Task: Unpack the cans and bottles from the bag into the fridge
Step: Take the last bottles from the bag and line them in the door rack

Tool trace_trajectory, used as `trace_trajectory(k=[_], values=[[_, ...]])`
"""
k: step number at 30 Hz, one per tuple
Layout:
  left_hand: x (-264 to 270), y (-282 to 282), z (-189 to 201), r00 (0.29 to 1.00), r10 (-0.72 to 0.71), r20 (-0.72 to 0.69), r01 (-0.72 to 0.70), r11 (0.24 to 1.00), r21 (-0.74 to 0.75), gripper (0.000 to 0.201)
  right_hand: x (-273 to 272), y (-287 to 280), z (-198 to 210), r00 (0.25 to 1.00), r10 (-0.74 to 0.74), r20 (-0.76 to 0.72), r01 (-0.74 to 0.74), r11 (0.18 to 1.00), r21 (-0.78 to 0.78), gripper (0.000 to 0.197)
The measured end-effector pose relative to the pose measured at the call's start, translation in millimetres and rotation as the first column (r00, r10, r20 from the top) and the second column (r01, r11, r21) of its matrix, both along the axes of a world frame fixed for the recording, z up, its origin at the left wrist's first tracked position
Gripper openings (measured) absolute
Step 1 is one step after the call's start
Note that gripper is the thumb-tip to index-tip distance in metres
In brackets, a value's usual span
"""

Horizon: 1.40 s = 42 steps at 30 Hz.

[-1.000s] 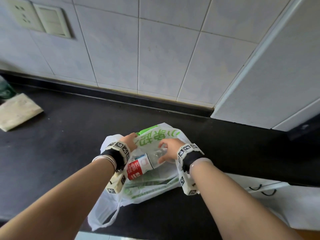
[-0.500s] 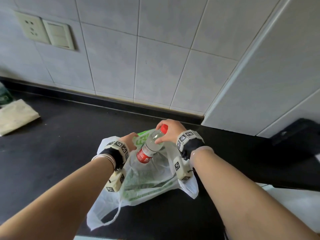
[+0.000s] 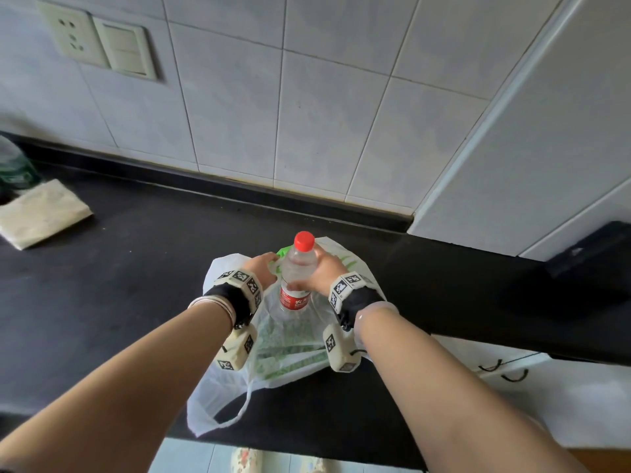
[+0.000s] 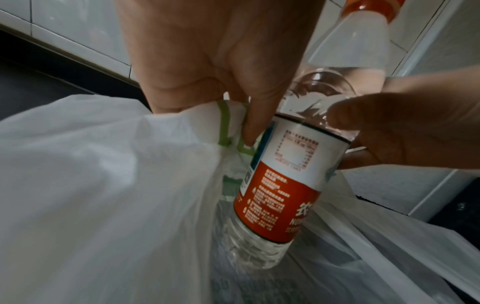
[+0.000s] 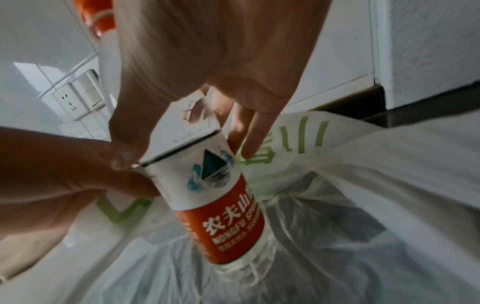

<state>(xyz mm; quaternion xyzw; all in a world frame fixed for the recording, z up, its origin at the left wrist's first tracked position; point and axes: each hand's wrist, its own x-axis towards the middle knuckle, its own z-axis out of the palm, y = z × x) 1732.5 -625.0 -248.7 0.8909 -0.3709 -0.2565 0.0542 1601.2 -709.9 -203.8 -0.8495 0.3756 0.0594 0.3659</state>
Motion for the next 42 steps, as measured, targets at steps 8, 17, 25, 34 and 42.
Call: trace_trajectory(k=[8,17,25,34,42], values=[[-24.5,23.8,25.1,0.979,0.172,0.113,-0.154,0.977,-0.148,0.039,-20.1,6.0,0.8,0.99,-0.009,0.139,0.013,1.0,-0.027,0.061],[-92.3,40.7,31.5,0.934,0.357,-0.032,-0.346,0.876,-0.337,0.042,-69.8,7.0,29.3,0.948,0.095,0.304,-0.077,0.994,-0.072,0.062],[-150.5,105.9,56.1,0.84,0.541,-0.031,-0.508,0.766,-0.395,0.038,-100.2,49.3,58.2,0.902,0.258,0.347,-0.221,0.965,-0.142,0.053],[-217.4,212.7,72.4,0.691,0.723,-0.002,-0.634,0.605,-0.481,0.038,-127.8,141.3,72.6,0.801,0.448,0.397,-0.417,0.893,-0.167,0.061],[-331.4,341.0,46.9,0.48,0.877,0.013,-0.792,0.44,-0.423,0.035,-196.3,253.9,56.8,0.663,0.676,0.322,-0.654,0.732,-0.191,0.057]])
